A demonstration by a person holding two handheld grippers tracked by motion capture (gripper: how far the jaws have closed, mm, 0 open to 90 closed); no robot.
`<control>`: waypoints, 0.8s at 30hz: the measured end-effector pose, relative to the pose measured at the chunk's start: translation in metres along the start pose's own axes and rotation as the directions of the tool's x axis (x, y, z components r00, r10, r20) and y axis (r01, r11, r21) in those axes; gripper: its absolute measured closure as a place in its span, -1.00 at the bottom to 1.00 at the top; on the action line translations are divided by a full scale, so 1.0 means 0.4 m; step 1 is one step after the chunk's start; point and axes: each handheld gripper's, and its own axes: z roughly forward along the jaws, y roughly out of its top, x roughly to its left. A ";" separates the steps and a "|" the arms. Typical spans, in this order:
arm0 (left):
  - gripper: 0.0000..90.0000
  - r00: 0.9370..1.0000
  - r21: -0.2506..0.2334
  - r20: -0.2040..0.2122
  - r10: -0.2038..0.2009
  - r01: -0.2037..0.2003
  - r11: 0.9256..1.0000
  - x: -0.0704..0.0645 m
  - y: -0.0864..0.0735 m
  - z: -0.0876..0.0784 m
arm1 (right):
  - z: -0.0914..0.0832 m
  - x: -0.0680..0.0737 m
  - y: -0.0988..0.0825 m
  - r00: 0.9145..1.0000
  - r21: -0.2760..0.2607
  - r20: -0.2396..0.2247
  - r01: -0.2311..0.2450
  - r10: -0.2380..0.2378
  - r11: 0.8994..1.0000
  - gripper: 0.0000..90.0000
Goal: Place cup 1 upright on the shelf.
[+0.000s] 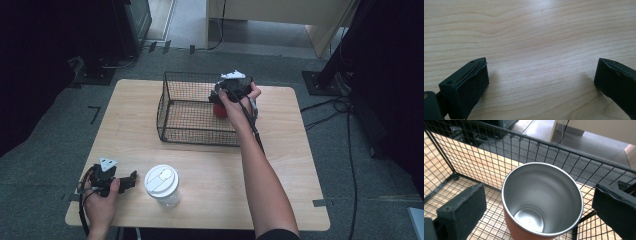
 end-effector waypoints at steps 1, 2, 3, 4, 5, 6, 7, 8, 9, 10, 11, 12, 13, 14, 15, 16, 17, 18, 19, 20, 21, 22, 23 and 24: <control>-1.00 1.000 0.000 0.000 0.000 0.000 1.000 0.000 0.000 0.000 | -0.006 -0.001 0.000 1.000 -0.011 -0.007 -0.004 0.004 1.000 -1.00; -1.00 1.000 0.000 0.000 0.000 0.000 1.000 0.000 0.000 0.000 | -0.013 -0.002 0.000 1.000 -0.021 -0.015 -0.007 0.007 1.000 -1.00; -1.00 1.000 0.000 0.000 0.000 0.000 1.000 0.000 0.000 0.000 | -0.020 -0.003 0.000 1.000 -0.029 -0.021 -0.011 0.010 1.000 -1.00; -1.00 1.000 0.000 0.000 0.000 0.000 1.000 0.000 0.000 0.000 | -0.028 -0.004 0.001 0.999 -0.036 -0.029 -0.017 0.016 0.999 -1.00; -1.00 1.000 0.001 0.000 0.000 0.000 1.000 0.000 0.000 0.000 | -0.036 -0.005 0.002 0.999 -0.046 -0.037 -0.021 0.019 0.999 -1.00; -1.00 1.000 0.000 0.000 0.000 0.000 1.000 0.000 0.000 0.000 | -0.045 -0.005 0.003 0.999 -0.055 -0.039 -0.023 0.021 0.998 -1.00; -1.00 1.000 0.000 0.000 0.000 0.000 1.000 0.000 0.000 0.000 | -0.054 -0.005 0.004 0.999 -0.063 -0.041 -0.027 0.024 0.998 -1.00; -1.00 1.000 0.000 0.000 0.000 0.000 1.000 0.000 0.000 0.000 | -0.073 -0.006 0.006 0.998 -0.082 -0.053 -0.030 0.026 0.996 -1.00; -1.00 1.000 -0.001 0.000 0.000 0.000 1.000 0.000 0.000 0.000 | -0.073 -0.006 0.006 0.998 -0.082 -0.053 -0.030 0.026 0.996 -1.00; -1.00 1.000 -0.001 0.000 0.000 0.000 1.000 0.000 0.000 0.000 | -0.082 -0.006 0.006 0.998 -0.091 -0.060 -0.036 0.031 0.995 -1.00; -1.00 1.000 -0.001 0.000 -0.001 0.001 1.000 0.000 0.000 0.000 | -0.091 -0.006 0.007 0.997 -0.099 -0.066 -0.037 0.031 0.994 -1.00; -1.00 1.000 -0.002 0.000 -0.002 0.002 1.000 0.000 0.000 0.000 | -0.100 -0.005 0.007 0.997 -0.105 -0.070 -0.037 0.030 0.994 -1.00; -1.00 1.000 -0.002 0.000 -0.002 0.002 1.000 0.000 0.000 0.000 | -0.112 -0.005 0.007 0.997 -0.117 -0.073 -0.033 0.024 0.993 -1.00; -1.00 1.000 -0.001 0.000 0.000 0.000 1.000 0.000 0.000 0.000 | -0.119 -0.004 0.007 0.997 -0.123 -0.072 -0.030 0.021 0.992 -1.00; -1.00 1.000 0.000 0.000 0.000 0.000 1.000 0.000 0.000 0.000 | -0.125 -0.004 0.006 0.997 -0.130 -0.072 -0.028 0.019 0.991 -1.00; -1.00 1.000 -0.001 0.000 0.000 0.000 1.000 0.000 0.000 0.000 | -0.138 -0.004 0.005 0.997 -0.139 -0.073 -0.027 0.017 0.990 -1.00; -1.00 1.000 -0.002 -0.001 -0.001 0.001 1.000 0.000 0.000 0.000 | -0.143 -0.004 0.004 0.997 -0.143 -0.074 -0.026 0.016 0.989 -1.00; -1.00 1.000 -0.001 0.000 0.000 0.000 1.000 0.000 0.000 0.000 | -0.149 -0.004 0.002 0.997 -0.147 -0.074 -0.022 0.011 0.989 -1.00; -1.00 1.000 0.000 0.000 0.001 -0.001 1.000 0.000 0.000 0.000 | -0.156 -0.005 -0.001 0.997 -0.152 -0.073 -0.022 0.011 0.988 -1.00; -1.00 1.000 0.000 0.000 0.001 -0.001 1.000 0.000 0.000 0.000 | -0.160 -0.005 -0.003 0.997 -0.156 -0.074 -0.023 0.011 0.988 -1.00; -1.00 1.000 -0.001 0.000 0.000 0.000 1.000 0.000 0.000 0.000 | -0.168 -0.006 -0.006 0.997 -0.161 -0.077 -0.024 0.012 0.987 -1.00; -1.00 1.000 0.000 0.000 0.001 -0.001 1.000 0.000 0.000 0.000 | -0.174 -0.007 -0.008 0.997 -0.165 -0.080 -0.025 0.012 0.986 -1.00; -1.00 1.000 0.000 0.000 0.001 -0.001 1.000 0.000 0.000 0.000 | -0.180 -0.007 -0.011 0.996 -0.170 -0.086 -0.029 0.015 0.985 -1.00; -1.00 1.000 0.000 0.000 0.001 -0.001 1.000 0.000 0.000 0.000 | -0.187 -0.007 -0.014 0.996 -0.175 -0.089 -0.032 0.016 0.984 -1.00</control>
